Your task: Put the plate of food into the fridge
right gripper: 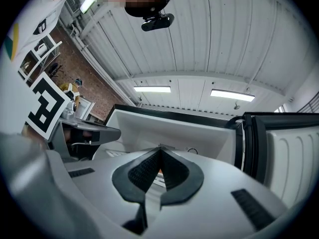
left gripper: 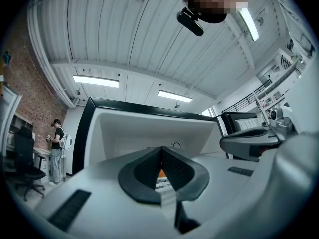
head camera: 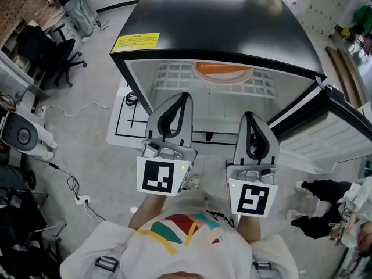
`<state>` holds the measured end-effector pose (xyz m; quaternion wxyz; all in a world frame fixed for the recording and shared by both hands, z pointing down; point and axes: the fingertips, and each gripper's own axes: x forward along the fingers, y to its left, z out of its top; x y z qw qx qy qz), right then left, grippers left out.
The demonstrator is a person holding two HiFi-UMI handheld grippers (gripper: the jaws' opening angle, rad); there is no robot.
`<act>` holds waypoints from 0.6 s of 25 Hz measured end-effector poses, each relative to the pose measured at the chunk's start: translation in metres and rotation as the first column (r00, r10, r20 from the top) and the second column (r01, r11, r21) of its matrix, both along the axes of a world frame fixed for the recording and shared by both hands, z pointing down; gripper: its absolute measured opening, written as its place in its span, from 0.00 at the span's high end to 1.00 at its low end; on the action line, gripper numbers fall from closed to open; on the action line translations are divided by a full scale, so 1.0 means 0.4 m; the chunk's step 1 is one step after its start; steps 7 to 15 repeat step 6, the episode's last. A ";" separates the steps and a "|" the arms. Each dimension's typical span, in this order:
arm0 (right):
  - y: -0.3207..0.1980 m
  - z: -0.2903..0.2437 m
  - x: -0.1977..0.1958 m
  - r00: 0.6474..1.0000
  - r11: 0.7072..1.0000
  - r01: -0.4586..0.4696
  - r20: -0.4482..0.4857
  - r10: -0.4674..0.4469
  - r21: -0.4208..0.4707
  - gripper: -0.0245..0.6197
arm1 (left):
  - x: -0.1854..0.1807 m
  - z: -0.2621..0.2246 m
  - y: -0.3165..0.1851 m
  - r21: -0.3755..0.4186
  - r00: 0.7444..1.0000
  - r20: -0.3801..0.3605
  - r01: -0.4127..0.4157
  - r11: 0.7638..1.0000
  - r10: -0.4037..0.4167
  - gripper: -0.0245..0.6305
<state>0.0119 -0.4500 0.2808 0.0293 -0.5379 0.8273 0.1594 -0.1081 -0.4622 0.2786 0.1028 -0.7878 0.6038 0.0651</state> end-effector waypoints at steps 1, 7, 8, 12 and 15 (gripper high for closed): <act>-0.002 -0.001 -0.002 1.000 1.000 0.000 -0.001 0.000 0.000 0.96 | -0.003 -0.002 -0.001 0.001 1.000 0.000 0.002 1.000 -0.002 0.95; -0.007 -0.001 -0.010 1.000 1.000 -0.001 -0.001 0.001 -0.005 0.96 | -0.013 -0.007 -0.002 0.005 1.000 -0.002 0.006 1.000 -0.006 0.95; -0.007 -0.001 -0.010 1.000 1.000 -0.001 -0.001 0.001 -0.005 0.96 | -0.013 -0.007 -0.002 0.005 1.000 -0.002 0.006 1.000 -0.006 0.95; -0.007 -0.001 -0.010 1.000 1.000 -0.001 -0.001 0.001 -0.005 0.96 | -0.013 -0.007 -0.002 0.005 1.000 -0.002 0.006 1.000 -0.006 0.95; -0.007 -0.001 -0.010 1.000 1.000 -0.001 -0.001 0.001 -0.005 0.96 | -0.013 -0.007 -0.002 0.005 1.000 -0.002 0.006 1.000 -0.006 0.95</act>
